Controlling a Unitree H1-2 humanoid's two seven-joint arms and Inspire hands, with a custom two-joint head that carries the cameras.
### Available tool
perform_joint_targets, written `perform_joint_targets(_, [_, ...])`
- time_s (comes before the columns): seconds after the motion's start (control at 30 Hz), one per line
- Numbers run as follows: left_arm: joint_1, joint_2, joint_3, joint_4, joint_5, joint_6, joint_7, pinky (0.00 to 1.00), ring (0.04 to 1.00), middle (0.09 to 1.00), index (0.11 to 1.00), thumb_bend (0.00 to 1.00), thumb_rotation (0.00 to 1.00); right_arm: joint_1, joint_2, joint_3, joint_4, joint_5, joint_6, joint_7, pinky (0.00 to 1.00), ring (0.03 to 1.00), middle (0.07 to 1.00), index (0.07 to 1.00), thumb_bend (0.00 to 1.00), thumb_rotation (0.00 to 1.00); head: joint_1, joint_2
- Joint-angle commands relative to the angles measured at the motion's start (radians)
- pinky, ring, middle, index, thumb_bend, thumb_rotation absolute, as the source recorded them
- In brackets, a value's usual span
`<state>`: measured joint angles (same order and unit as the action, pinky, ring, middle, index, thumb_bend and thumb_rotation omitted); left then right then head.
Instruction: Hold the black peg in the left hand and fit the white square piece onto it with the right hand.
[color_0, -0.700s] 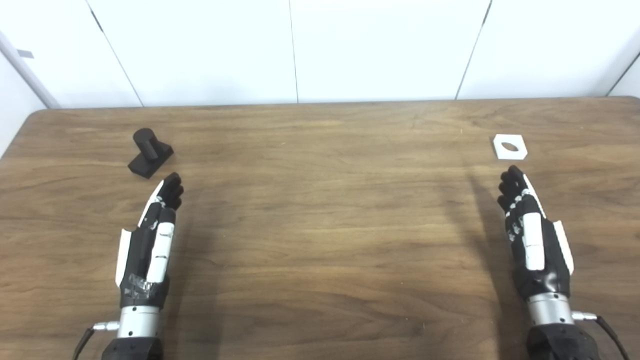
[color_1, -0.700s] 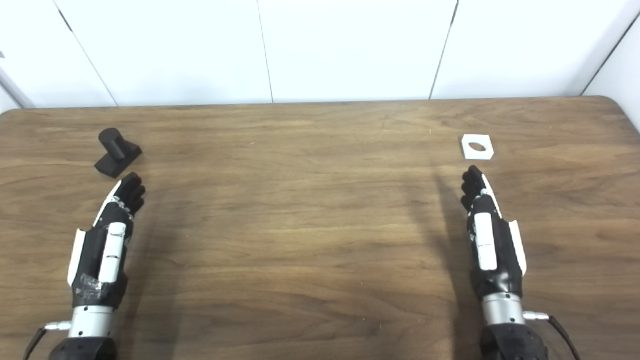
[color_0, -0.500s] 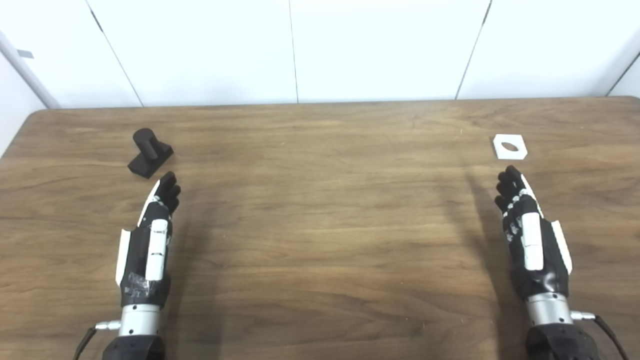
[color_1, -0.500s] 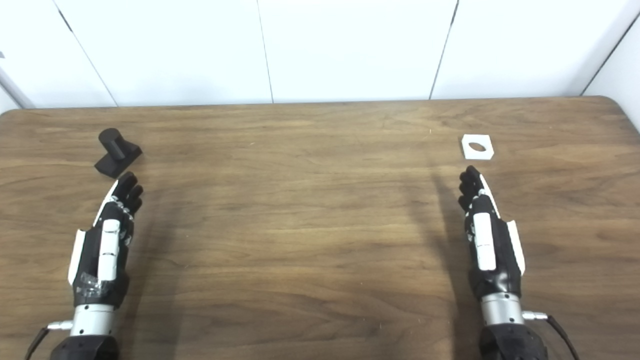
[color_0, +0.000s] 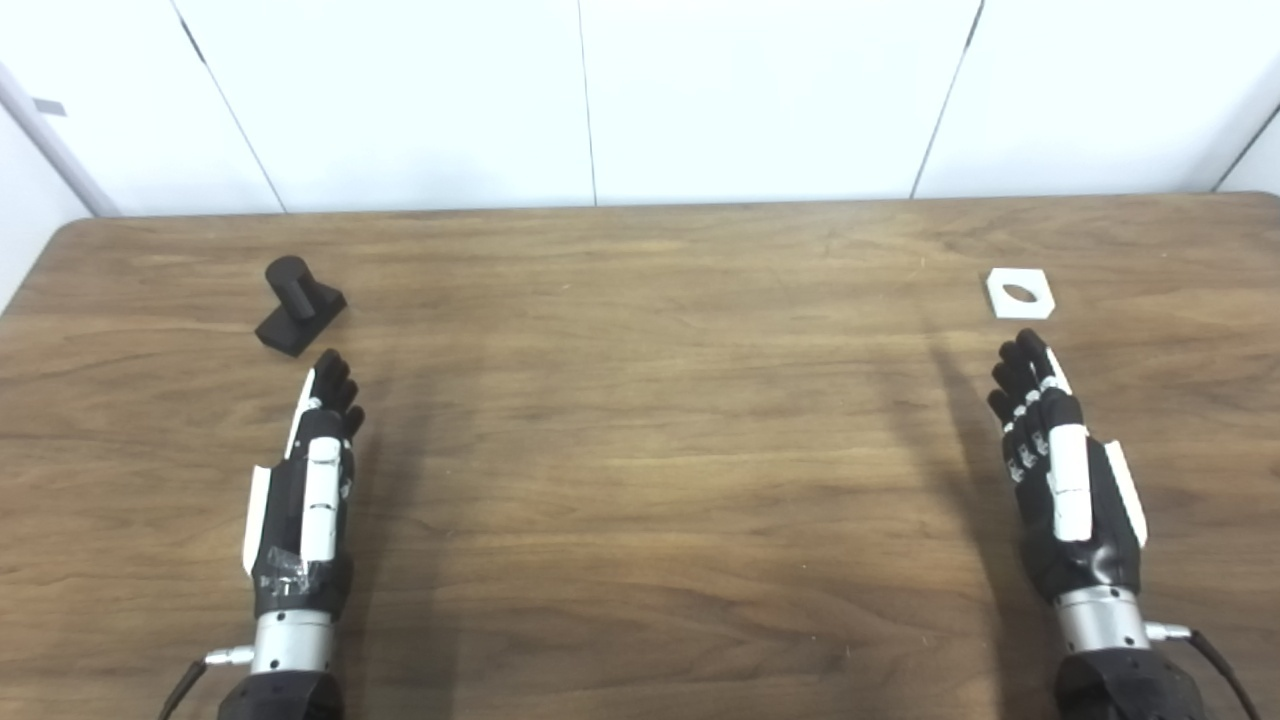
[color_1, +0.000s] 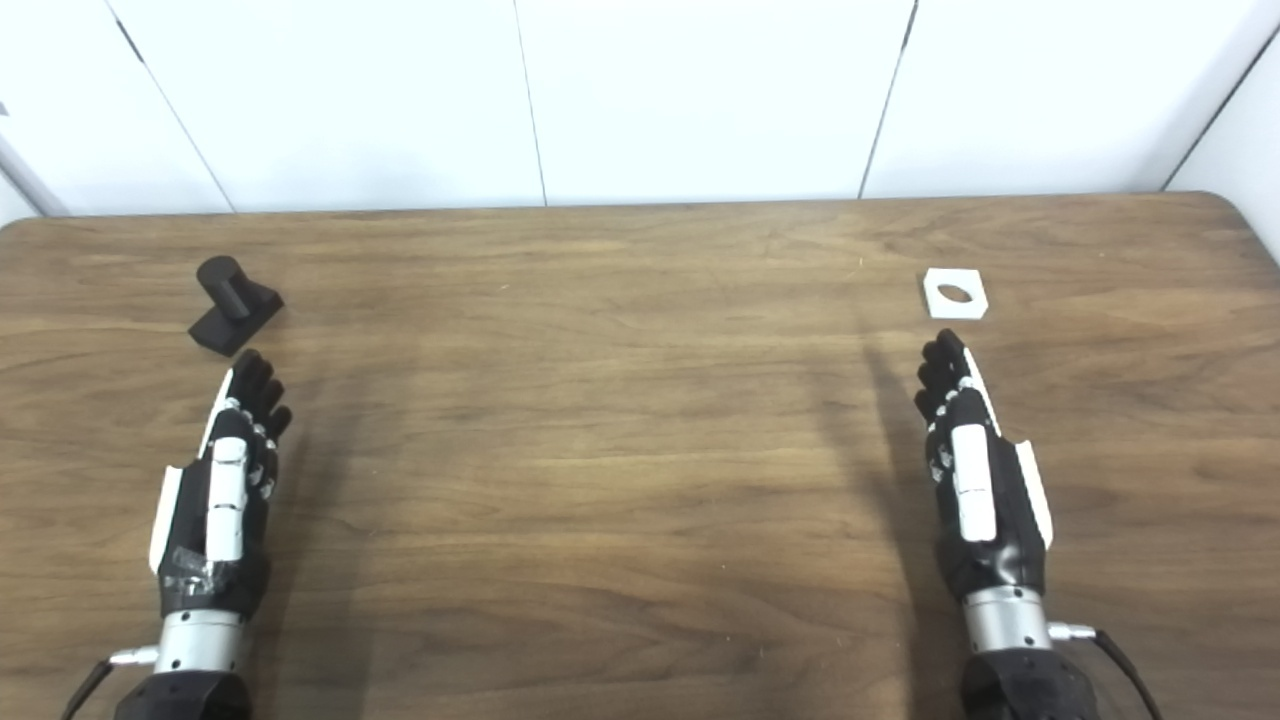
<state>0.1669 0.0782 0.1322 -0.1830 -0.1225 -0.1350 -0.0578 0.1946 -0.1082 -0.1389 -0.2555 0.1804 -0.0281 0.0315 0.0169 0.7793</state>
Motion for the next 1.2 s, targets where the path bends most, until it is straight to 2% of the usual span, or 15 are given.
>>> perform_joint_targets(0.0, [0.017, -0.002, -0.005, -0.033, -0.001, -0.012, 0.002, 1.00, 1.000, 0.993, 0.991, 0.47, 0.89, 0.055, -0.006, -0.006, -0.036, 0.011, -0.018, 0.012, 0.99, 0.981, 0.965, 0.966, 0.56, 0.92, 0.032, -0.020])
perform_joint_targets(0.3, [0.061, -0.024, -0.029, -0.066, 0.040, -0.018, 0.016, 1.00, 0.990, 0.977, 0.968, 0.50, 0.83, 0.096, -0.017, -0.025, -0.044, 0.045, -0.028, 0.043, 1.00, 0.994, 0.981, 0.971, 0.55, 0.92, 0.152, -0.109])
perform_joint_targets(0.57, [0.078, -0.041, -0.053, -0.045, 0.069, -0.050, 0.028, 1.00, 0.973, 0.972, 0.960, 0.53, 0.81, 0.113, -0.022, -0.020, -0.048, 0.049, -0.011, 0.040, 1.00, 0.983, 0.974, 0.965, 0.57, 0.93, 0.216, -0.191])
perform_joint_targets(0.63, [0.079, -0.043, -0.057, -0.039, 0.083, -0.056, 0.034, 1.00, 0.969, 0.970, 0.963, 0.54, 0.81, 0.115, -0.024, -0.018, -0.045, 0.056, -0.012, 0.043, 1.00, 0.983, 0.976, 0.961, 0.57, 0.93, 0.222, -0.204])
perform_joint_targets(0.7, [0.081, -0.042, -0.063, -0.030, 0.098, -0.062, 0.038, 1.00, 0.971, 0.970, 0.966, 0.54, 0.83, 0.116, -0.029, -0.014, -0.033, 0.056, -0.028, 0.051, 1.00, 0.984, 0.979, 0.959, 0.57, 0.93, 0.229, -0.234])
perform_joint_targets(0.87, [0.083, -0.043, -0.070, -0.013, 0.103, -0.074, 0.047, 1.00, 0.975, 0.968, 0.964, 0.54, 0.83, 0.111, -0.032, -0.005, 0.002, 0.048, -0.068, 0.061, 1.00, 0.975, 0.974, 0.948, 0.61, 0.90, 0.224, -0.257])
perform_joint_targets(0.97, [0.083, -0.039, -0.073, -0.004, 0.108, -0.079, 0.049, 1.00, 0.984, 0.971, 0.964, 0.52, 0.83, 0.110, -0.037, 0.000, 0.021, 0.040, -0.089, 0.065, 0.98, 0.966, 0.967, 0.936, 0.62, 0.91, 0.214, -0.264])
perform_joint_targets(1.17, [0.078, -0.035, -0.074, 0.008, 0.156, -0.093, 0.066, 1.00, 0.974, 0.967, 0.965, 0.50, 0.81, 0.108, -0.035, -0.003, 0.027, 0.051, -0.080, 0.063, 0.94, 0.939, 0.936, 0.910, 0.61, 0.87, 0.193, -0.263])
